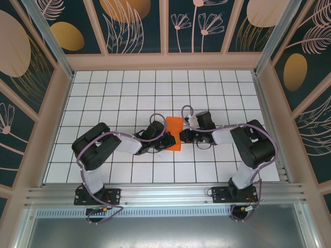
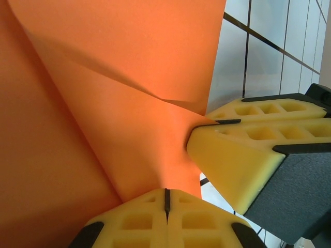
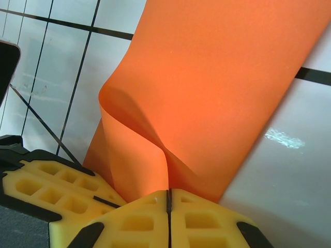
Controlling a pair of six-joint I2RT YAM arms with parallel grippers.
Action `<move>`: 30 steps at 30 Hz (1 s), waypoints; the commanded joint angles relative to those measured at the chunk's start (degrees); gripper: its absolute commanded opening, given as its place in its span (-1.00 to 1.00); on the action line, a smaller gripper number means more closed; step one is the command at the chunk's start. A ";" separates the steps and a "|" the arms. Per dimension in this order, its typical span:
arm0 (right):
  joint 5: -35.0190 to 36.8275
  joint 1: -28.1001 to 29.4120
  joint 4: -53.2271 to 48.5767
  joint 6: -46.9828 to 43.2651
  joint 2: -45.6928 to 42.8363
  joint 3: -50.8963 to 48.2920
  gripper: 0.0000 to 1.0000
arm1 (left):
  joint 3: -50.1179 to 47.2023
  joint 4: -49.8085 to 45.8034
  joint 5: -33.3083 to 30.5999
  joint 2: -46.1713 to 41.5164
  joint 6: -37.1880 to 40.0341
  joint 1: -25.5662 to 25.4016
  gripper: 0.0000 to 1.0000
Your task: Fold a paper plane with a square sheet of paper (pick it up from the middle)
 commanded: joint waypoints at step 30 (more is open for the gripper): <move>2.91 0.66 -0.17 -0.54 3.44 0.51 -0.82 | 1.34 -1.69 2.22 -0.21 -0.11 -2.45 -0.80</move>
